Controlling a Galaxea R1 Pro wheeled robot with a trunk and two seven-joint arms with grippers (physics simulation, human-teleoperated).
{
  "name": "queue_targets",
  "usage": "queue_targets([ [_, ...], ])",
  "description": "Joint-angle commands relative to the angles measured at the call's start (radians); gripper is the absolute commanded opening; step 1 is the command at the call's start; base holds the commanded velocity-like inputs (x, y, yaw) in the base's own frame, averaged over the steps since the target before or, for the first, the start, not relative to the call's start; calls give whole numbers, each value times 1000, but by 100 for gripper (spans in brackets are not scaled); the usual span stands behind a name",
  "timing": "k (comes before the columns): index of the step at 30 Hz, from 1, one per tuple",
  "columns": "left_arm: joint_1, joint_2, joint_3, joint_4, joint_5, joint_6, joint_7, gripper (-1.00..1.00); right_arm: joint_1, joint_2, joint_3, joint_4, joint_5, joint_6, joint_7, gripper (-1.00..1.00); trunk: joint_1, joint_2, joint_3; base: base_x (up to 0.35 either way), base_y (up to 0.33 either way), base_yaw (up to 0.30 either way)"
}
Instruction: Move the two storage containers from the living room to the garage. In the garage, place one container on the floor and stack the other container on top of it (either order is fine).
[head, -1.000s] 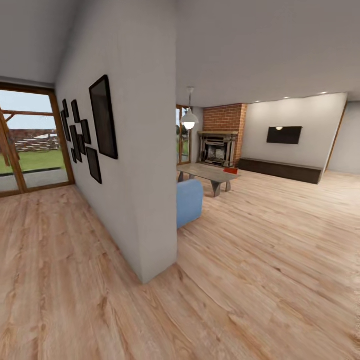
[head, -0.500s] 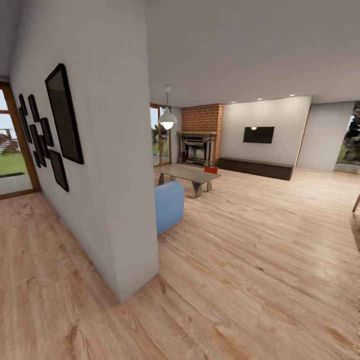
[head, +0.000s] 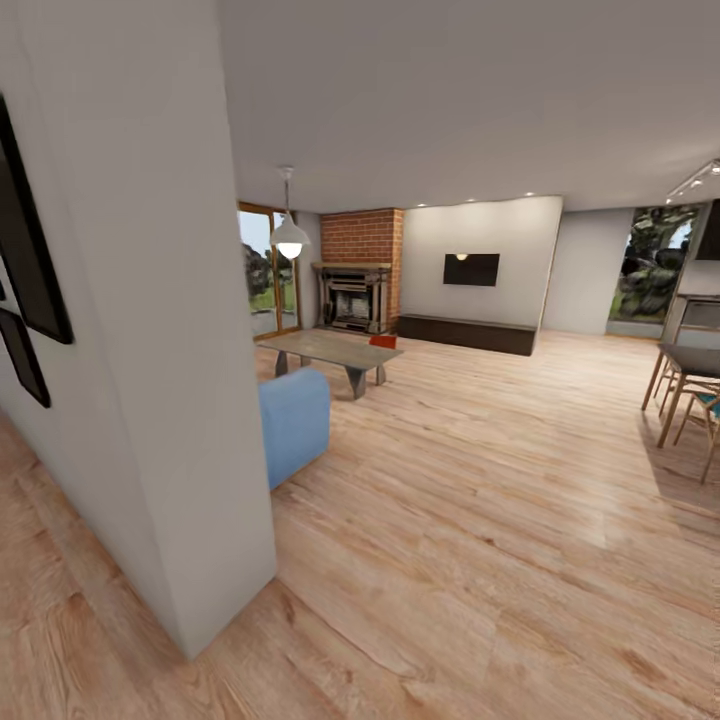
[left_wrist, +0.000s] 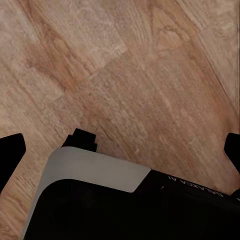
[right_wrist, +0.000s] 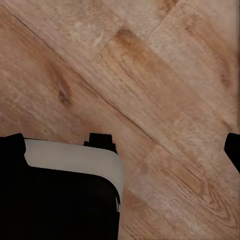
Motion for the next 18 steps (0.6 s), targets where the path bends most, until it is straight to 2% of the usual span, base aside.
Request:
queue_targets([
  [1, 0, 0, -7, 0, 7, 2, 2, 100, -1, 0, 7, 3, 1, -4, -4, 100, 1, -1, -1, 323, 0, -258],
  [18, -1, -1, -7, 0, 7, 2, 2, 100, -1, 0, 7, 3, 1, -4, -4, 100, 1, -1, -1, 323, 0, -258],
])
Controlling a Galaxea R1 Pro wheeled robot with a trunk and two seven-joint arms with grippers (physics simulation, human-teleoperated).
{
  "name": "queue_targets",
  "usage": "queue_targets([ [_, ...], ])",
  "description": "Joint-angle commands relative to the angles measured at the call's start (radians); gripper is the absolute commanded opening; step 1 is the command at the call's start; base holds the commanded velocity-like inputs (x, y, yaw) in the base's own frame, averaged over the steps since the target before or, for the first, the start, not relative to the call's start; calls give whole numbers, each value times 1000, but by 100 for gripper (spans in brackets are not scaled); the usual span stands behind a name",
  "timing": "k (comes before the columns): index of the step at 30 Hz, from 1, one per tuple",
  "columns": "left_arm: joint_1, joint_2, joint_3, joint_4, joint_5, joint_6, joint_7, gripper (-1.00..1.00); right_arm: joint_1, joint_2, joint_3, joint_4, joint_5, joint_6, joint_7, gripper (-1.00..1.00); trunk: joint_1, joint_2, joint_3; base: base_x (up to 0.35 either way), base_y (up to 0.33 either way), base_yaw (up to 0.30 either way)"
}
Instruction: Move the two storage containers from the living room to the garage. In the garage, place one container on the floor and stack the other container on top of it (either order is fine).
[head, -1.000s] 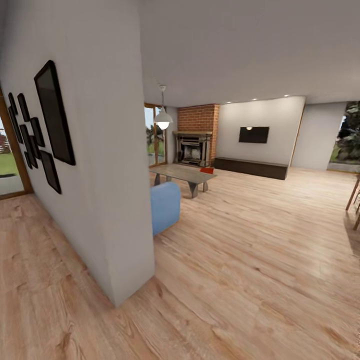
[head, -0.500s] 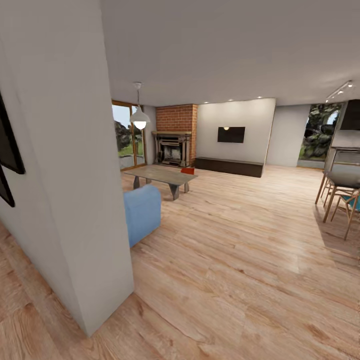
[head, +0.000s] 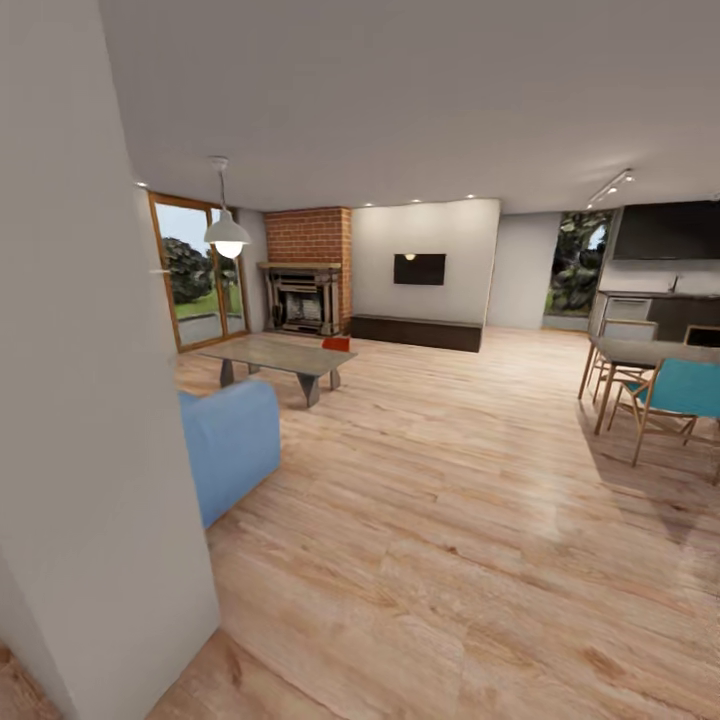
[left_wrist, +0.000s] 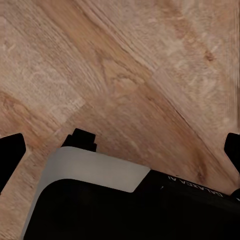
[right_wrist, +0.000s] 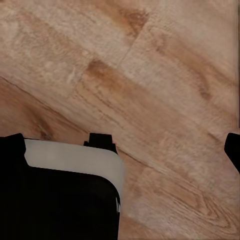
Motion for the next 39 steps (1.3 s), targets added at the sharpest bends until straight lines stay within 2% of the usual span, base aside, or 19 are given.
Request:
queue_targets([
  [1, 0, 0, -7, 0, 7, 2, 2, 100, -1, 0, 7, 3, 1, -4, -4, 100, 1, -1, -1, 323, 0, -258],
  [39, 0, 1, -7, -1, 7, 2, 2, 100, -1, 2, 7, 3, 1, -4, -4, 100, 1, -1, -1, 323, 0, -258],
])
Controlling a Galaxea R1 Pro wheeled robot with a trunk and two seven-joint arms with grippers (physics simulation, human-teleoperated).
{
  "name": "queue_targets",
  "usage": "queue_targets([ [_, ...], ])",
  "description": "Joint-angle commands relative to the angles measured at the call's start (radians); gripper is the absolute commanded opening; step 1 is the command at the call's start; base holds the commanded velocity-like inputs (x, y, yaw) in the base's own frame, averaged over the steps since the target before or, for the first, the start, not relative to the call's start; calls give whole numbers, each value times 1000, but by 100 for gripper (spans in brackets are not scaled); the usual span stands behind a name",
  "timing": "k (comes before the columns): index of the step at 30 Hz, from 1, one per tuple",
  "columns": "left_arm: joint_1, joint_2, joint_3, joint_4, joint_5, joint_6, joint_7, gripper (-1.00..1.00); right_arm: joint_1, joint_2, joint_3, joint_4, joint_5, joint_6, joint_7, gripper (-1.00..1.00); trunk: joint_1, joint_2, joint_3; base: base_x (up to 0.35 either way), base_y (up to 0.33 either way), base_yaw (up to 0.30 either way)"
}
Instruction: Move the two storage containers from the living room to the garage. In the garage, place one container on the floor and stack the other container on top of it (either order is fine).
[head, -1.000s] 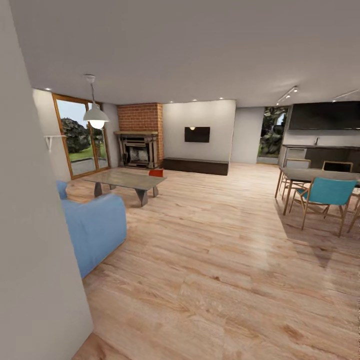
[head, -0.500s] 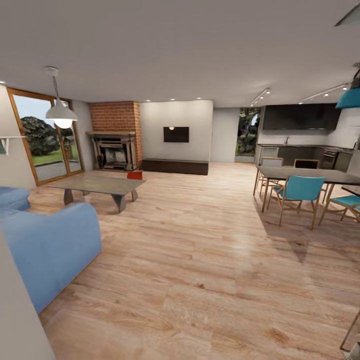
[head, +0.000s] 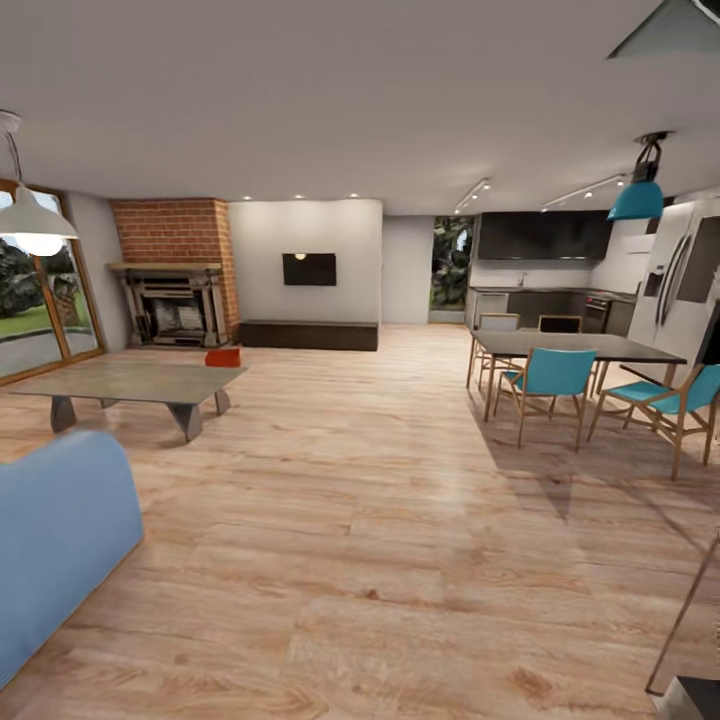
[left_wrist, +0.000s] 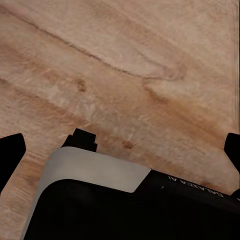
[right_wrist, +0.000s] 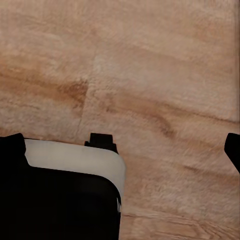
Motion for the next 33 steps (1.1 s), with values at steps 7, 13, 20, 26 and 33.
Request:
queue_targets([
  [7, -1, 0, -7, 0, 7, 2, 2, 100, -1, 0, 7, 3, 1, -4, -4, 100, 1, -1, -1, 323, 0, -257],
  [13, 0, 0, -7, 0, 7, 2, 2, 100, -1, 0, 7, 3, 1, -4, -4, 100, 1, -1, -1, 323, 0, -252],
  [20, 0, 0, -7, 0, 7, 2, 2, 100, -1, -1, 7, 3, 1, -4, -4, 100, 1, -1, -1, 321, 0, -249],
  [26, 0, 0, -7, 0, 7, 2, 2, 100, -1, -1, 7, 3, 1, -4, -4, 100, 1, -1, -1, 312, 0, -248],
  [33, 0, 0, -7, 0, 7, 2, 2, 100, -1, -1, 7, 3, 0, -4, -4, 100, 1, -1, -1, 309, 0, -181],
])
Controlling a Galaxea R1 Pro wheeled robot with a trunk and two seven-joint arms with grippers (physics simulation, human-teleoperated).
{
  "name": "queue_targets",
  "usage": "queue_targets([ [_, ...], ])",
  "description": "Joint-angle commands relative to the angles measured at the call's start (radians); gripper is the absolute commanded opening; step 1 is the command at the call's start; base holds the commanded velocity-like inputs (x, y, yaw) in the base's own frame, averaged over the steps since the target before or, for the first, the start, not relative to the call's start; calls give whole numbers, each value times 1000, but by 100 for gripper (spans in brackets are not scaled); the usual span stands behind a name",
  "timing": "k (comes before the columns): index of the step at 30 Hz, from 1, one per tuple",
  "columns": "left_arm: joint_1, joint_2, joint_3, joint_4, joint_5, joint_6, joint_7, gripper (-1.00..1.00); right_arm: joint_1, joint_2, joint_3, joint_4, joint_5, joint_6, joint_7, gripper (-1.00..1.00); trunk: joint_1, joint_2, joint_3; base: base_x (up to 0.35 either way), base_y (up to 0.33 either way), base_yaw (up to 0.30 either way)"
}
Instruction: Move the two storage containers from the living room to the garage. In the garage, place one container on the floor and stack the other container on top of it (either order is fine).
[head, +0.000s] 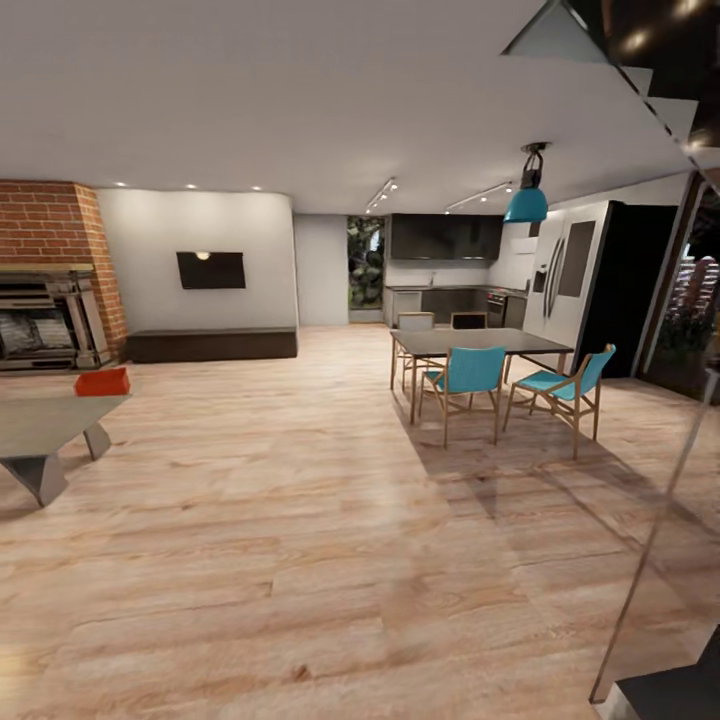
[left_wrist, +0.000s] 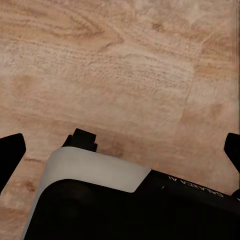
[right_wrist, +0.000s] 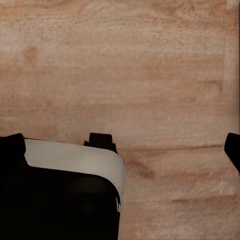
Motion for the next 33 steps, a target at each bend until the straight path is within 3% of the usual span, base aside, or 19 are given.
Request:
queue_targets([
  [1, -1, 0, -7, 0, 7, 2, 2, 100, -1, 0, 7, 3, 0, -4, -4, 100, 1, -1, -1, 308, 0, -54],
  [14, -1, 0, -7, 0, 7, 2, 2, 100, -1, 5, 9, 3, 0, -2, -3, 100, 1, -1, -1, 308, 0, 12],
  [33, -1, 0, -7, 0, 7, 2, 2, 100, -1, 2, 8, 3, 0, -2, -3, 100, 1, -1, -1, 308, 0, 252],
])
